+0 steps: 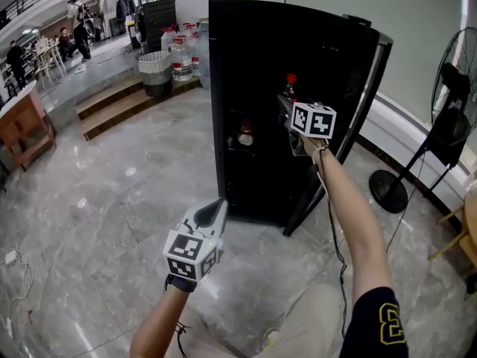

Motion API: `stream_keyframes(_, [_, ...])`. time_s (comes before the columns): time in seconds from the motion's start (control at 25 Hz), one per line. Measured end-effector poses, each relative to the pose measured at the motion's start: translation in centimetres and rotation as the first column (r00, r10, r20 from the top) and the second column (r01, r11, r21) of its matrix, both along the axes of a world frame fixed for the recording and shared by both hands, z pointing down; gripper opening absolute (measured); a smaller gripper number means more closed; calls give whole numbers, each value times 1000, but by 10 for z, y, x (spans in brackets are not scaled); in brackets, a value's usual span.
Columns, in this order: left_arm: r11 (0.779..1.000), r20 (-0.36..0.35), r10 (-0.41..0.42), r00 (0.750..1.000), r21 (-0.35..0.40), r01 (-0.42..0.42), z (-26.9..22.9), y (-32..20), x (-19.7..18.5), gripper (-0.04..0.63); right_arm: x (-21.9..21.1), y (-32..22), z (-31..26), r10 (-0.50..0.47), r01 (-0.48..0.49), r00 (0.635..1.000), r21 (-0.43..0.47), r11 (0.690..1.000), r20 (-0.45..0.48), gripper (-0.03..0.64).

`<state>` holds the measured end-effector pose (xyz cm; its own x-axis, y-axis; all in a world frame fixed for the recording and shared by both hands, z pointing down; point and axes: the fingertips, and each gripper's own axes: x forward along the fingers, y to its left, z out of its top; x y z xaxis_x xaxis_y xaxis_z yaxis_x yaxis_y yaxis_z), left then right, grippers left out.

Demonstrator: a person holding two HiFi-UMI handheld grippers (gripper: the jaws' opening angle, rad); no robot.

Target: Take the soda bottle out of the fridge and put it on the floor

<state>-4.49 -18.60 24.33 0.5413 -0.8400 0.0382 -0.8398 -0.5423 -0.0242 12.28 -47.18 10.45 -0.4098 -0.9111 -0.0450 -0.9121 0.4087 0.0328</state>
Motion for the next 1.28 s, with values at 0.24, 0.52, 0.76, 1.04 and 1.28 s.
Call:
stream_keyframes(0.24, [1000,28,17,999,21,-17,-6,-4,9,15,-1,38,-5,-65,65,998,20,998,24,255])
stream_keyframes(0.52, [999,17,12,1000,50,-12,-11,-8,8,15,4,87,-4,-117,115,992,51,992,55,255])
stream_keyframes(0.76, [998,19,-20,1000,66,18,-9,-16,-6,15,-6,115,10,-161,158,987,65,985,28,253])
stream_keyframes(1.04, [997,40,-24,999,68,22,6,-16,-6,16,-9,142,33,-184,181,982,65,981,43,250])
stream_keyframes(1.28, [997,49,-32,998,76,28,16,-14,-4,17,-12,159,55,-192,184,978,97,978,82,250])
